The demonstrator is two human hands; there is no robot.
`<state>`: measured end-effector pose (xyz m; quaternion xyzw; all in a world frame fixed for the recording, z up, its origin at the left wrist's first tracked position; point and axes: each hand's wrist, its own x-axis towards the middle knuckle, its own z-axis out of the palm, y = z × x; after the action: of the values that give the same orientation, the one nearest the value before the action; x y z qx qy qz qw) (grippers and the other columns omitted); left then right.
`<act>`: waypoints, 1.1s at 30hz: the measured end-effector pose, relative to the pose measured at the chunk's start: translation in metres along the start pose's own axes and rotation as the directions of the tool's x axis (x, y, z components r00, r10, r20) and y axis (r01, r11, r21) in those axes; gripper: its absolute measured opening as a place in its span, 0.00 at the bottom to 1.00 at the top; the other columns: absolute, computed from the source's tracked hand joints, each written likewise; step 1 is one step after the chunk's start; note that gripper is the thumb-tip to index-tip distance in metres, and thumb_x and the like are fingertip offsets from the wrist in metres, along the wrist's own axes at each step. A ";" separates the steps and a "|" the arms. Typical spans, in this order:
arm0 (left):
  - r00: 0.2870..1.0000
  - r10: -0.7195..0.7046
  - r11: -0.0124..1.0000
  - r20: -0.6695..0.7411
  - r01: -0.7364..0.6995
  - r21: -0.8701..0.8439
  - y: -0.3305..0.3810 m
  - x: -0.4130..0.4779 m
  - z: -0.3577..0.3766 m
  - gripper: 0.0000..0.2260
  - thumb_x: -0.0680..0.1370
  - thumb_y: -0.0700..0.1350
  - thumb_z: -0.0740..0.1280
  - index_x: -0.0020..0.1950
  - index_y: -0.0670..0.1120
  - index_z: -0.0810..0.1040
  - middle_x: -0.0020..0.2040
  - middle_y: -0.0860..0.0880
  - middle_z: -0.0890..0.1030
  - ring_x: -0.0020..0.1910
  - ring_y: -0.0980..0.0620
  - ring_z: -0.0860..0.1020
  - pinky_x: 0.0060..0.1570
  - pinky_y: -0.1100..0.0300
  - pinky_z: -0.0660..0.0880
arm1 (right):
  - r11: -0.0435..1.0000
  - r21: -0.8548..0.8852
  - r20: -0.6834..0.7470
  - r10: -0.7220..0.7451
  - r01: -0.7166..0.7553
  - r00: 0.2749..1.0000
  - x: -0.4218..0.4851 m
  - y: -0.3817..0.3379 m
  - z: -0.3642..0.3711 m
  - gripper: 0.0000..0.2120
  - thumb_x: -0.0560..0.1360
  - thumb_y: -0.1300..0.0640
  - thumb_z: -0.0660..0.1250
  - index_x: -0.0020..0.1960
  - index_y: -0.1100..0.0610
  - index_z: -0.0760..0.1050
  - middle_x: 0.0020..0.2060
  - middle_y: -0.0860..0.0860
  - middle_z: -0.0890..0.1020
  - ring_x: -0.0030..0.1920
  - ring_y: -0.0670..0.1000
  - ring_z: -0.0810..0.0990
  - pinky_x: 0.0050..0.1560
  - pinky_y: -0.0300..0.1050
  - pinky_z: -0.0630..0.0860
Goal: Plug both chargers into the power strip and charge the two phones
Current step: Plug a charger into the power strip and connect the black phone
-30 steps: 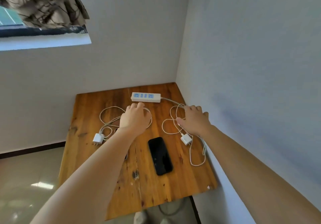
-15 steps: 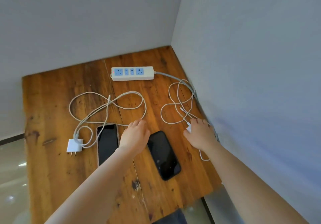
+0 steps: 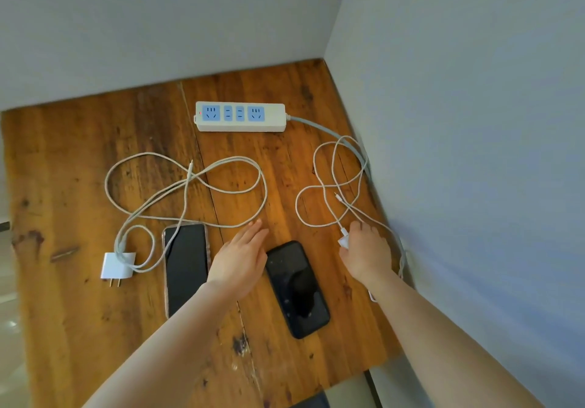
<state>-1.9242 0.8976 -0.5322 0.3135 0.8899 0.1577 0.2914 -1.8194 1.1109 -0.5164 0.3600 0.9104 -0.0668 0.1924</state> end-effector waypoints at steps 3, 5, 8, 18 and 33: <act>0.999 -0.028 0.999 0.017 0.028 -0.045 0.005 0.003 -0.006 0.21 0.81 0.49 0.53 0.75 0.50 0.61 0.77 0.51 0.60 0.76 0.51 0.57 0.71 0.54 0.62 | 0.917 0.383 0.132 0.068 -0.114 0.989 0.005 -0.012 -0.012 0.23 0.71 0.48 0.71 0.62 0.55 0.71 0.57 0.52 0.79 0.54 0.54 0.79 0.49 0.45 0.77; 0.996 -0.076 0.993 0.044 0.080 -0.088 0.010 0.005 -0.011 0.21 0.81 0.50 0.53 0.75 0.51 0.60 0.76 0.51 0.62 0.75 0.50 0.60 0.68 0.54 0.64 | 0.760 0.615 0.266 0.051 -0.210 0.963 0.012 -0.022 -0.026 0.26 0.70 0.50 0.73 0.64 0.54 0.70 0.57 0.51 0.79 0.52 0.52 0.79 0.41 0.38 0.76; 0.978 -0.188 0.946 0.087 0.205 -0.253 0.021 0.012 -0.025 0.20 0.81 0.50 0.54 0.74 0.52 0.62 0.67 0.49 0.74 0.61 0.49 0.76 0.54 0.58 0.75 | 0.545 0.797 0.359 -0.082 -0.260 0.930 0.025 -0.035 -0.052 0.22 0.70 0.52 0.73 0.61 0.54 0.73 0.54 0.50 0.80 0.49 0.48 0.80 0.39 0.37 0.78; 0.956 -0.248 0.716 -0.156 0.073 -0.694 0.060 0.065 -0.072 0.23 0.72 0.45 0.71 0.67 0.54 0.73 0.64 0.56 0.76 0.64 0.56 0.71 0.60 0.57 0.70 | 0.325 0.895 0.372 -0.159 -0.307 0.915 0.081 -0.072 -0.106 0.19 0.69 0.49 0.73 0.56 0.56 0.76 0.51 0.55 0.81 0.53 0.54 0.79 0.56 0.51 0.77; 0.871 -0.291 0.842 -0.396 0.036 -0.539 0.037 0.148 -0.101 0.21 0.72 0.49 0.73 0.64 0.53 0.76 0.60 0.52 0.77 0.60 0.54 0.72 0.52 0.62 0.67 | 0.421 0.893 0.298 -0.284 -0.161 0.911 0.148 -0.106 -0.127 0.16 0.69 0.42 0.71 0.50 0.52 0.78 0.45 0.50 0.83 0.46 0.49 0.82 0.42 0.40 0.78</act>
<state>-2.0632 1.0115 -0.4988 0.0975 0.8822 0.4334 0.1563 -2.0287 1.1603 -0.4604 0.3493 0.6816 -0.6251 0.1503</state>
